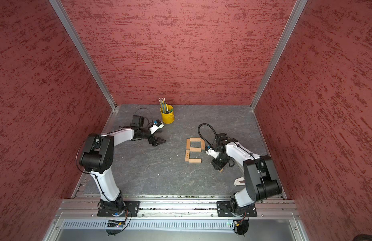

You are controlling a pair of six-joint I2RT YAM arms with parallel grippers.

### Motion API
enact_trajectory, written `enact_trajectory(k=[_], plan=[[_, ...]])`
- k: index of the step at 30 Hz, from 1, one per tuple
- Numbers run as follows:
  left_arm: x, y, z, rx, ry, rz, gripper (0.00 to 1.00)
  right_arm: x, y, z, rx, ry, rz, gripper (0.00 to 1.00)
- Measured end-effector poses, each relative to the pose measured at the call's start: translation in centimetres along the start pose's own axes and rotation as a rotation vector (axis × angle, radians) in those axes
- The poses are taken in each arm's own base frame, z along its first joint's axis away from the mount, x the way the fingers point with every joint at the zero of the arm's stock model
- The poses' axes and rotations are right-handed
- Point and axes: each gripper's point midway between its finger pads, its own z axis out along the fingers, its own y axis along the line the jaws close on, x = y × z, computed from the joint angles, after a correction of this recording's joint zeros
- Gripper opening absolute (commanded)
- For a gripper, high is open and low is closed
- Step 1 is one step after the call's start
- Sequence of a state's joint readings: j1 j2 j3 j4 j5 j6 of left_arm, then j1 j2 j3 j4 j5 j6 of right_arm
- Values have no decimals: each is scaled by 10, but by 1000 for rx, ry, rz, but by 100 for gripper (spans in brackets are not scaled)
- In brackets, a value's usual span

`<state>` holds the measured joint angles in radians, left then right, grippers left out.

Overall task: Assemble the number 8 with building blocks
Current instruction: Pick up the building block from the center of the board.

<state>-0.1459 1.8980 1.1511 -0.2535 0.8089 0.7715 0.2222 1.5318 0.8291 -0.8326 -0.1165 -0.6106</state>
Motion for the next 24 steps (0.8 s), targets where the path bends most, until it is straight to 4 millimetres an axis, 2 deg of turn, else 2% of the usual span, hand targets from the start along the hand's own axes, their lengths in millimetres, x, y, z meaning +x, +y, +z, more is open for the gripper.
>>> enact_trajectory(k=[2, 7, 10, 14, 16, 17, 20, 22, 24], plan=[[0, 0, 0, 0, 0, -1, 99, 2, 0, 2, -3, 12, 1, 47], [0, 0, 0, -1, 0, -6, 99, 3, -3, 2, 12, 19, 8, 11], [0, 0, 0, 0, -1, -8, 99, 2, -4, 1, 20, 12, 40, 1], [0, 1, -1, -1, -1, -9, 100, -10, -12, -9, 47, -14, 98, 0], [0, 0, -1, -1, -1, -9, 99, -28, -23, -27, 82, -62, 150, 0], [0, 1, -1, -1, 0, -9, 99, -45, -31, -42, 115, -105, 181, 0], [0, 1, -1, -1, -1, -9, 99, -99, -53, -103, 237, -268, 276, 0], [-1, 1, -1, -2, -1, -8, 99, -131, -55, -142, 287, -387, 335, 0], [-3, 1, -1, -2, -1, -7, 99, -148, -48, -161, 294, -469, 399, 0]])
